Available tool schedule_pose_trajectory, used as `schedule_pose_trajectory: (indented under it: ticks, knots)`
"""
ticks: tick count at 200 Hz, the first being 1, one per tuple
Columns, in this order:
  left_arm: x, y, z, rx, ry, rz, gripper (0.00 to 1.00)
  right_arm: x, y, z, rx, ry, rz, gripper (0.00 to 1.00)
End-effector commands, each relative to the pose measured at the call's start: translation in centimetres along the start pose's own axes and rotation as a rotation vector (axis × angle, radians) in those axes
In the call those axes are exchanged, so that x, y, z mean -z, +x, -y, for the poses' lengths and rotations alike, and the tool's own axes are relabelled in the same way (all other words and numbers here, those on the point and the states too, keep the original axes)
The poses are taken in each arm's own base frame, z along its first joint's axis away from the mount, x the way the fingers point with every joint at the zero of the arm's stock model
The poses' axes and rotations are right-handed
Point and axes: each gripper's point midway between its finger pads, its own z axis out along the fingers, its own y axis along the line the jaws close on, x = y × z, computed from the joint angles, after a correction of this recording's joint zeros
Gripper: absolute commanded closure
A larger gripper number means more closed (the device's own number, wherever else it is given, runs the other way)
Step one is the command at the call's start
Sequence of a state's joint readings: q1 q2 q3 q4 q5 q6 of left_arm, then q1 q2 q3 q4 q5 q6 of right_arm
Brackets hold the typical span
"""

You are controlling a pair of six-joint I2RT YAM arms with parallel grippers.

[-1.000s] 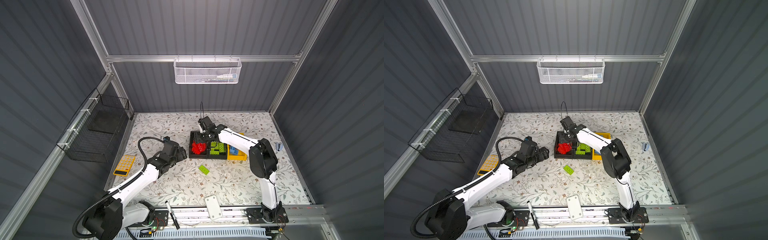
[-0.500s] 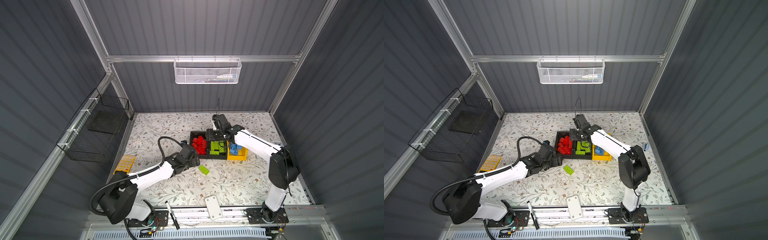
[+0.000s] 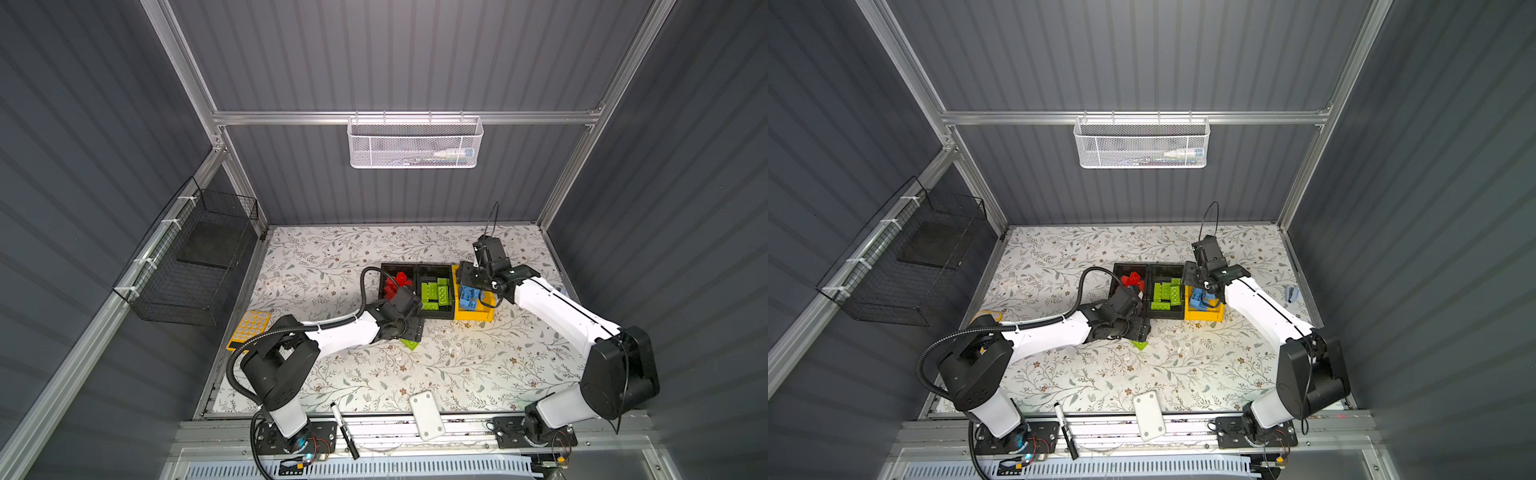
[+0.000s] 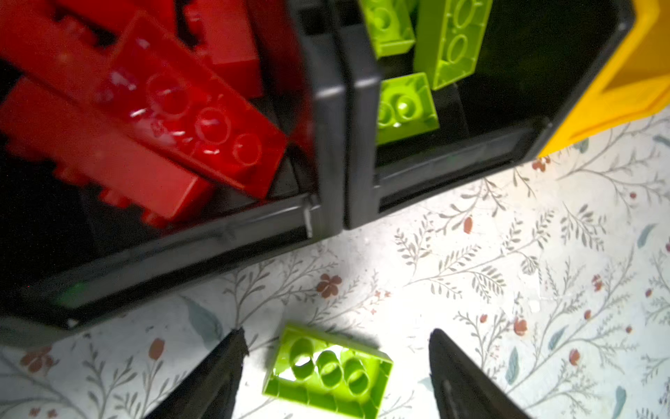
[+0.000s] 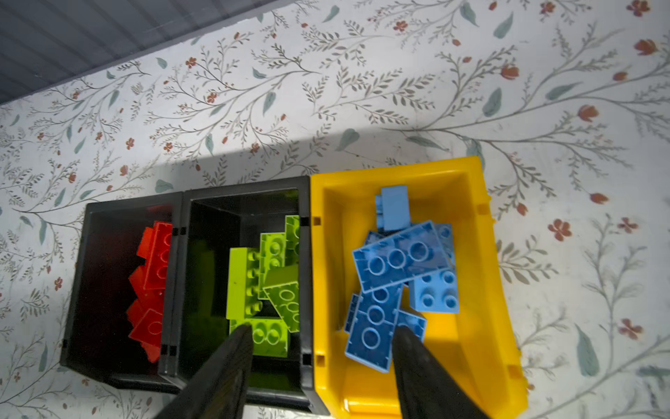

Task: Sort the legos into containers by color
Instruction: Pick up the lego from the center of the table.

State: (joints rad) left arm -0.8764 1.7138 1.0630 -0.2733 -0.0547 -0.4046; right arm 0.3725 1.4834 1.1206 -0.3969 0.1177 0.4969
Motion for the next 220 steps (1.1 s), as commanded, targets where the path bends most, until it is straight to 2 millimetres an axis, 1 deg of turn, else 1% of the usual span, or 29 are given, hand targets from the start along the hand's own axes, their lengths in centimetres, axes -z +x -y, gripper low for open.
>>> schedule_pose_trajectory:
  ticks: [1,22,36,49,58,71,98,115,143,159,172,199,220]
  knots:
    - [0.7,1.2,0.5,-0.322,0.029,-0.114,0.2,0.5,0.3,1.5,-0.018,0.031,0.009,0.36]
    - [1.3,1.6,0.4,-0.539,0.034,-0.195,0.2,0.6,0.7,2.5,-0.038,0.041,0.005,0.36]
    - [1.2,2.1,-0.2,-0.657,0.021,-0.257,0.21,0.8,0.9,2.8,-0.043,0.044,0.009,0.36]
    - [0.9,2.5,-0.9,-0.748,-0.002,-0.308,0.24,0.9,1.0,3.2,-0.052,0.049,0.01,0.36]
    - [0.8,2.8,-1.0,-0.82,0.012,-0.33,0.26,1.1,1.1,3.5,-0.056,0.053,0.012,0.36]
    - [0.8,3.2,-0.6,-0.905,0.058,-0.318,0.27,1.1,1.3,3.9,-0.06,0.058,0.011,0.36]
    - [1.3,3.4,-0.4,-1.076,0.097,-0.272,0.23,1.2,1.5,4.5,-0.069,0.063,0.008,0.36]
    - [1.1,3.2,-0.4,-1.114,0.108,-0.292,0.22,1.2,1.5,4.7,-0.07,0.066,0.008,0.36]
    - [0.0,3.7,-0.5,-1.145,0.126,-0.355,0.23,1.2,1.7,4.9,-0.082,0.061,0.002,0.36]
    - [-0.7,3.6,-0.4,-1.148,0.13,-0.345,0.23,1.1,2.0,5.2,-0.084,0.067,-0.002,0.36]
    - [-1.2,3.1,-0.5,-1.153,0.108,-0.328,0.24,1.2,2.0,5.2,-0.09,0.065,-0.003,0.36]
    - [-1.6,2.7,0.3,-1.149,0.133,-0.297,0.24,1.2,2.1,5.5,-0.089,0.07,-0.001,0.36]
    - [-2.1,2.8,0.1,-1.127,0.125,-0.322,0.28,1.3,2.0,5.9,-0.097,0.077,0.001,0.36]
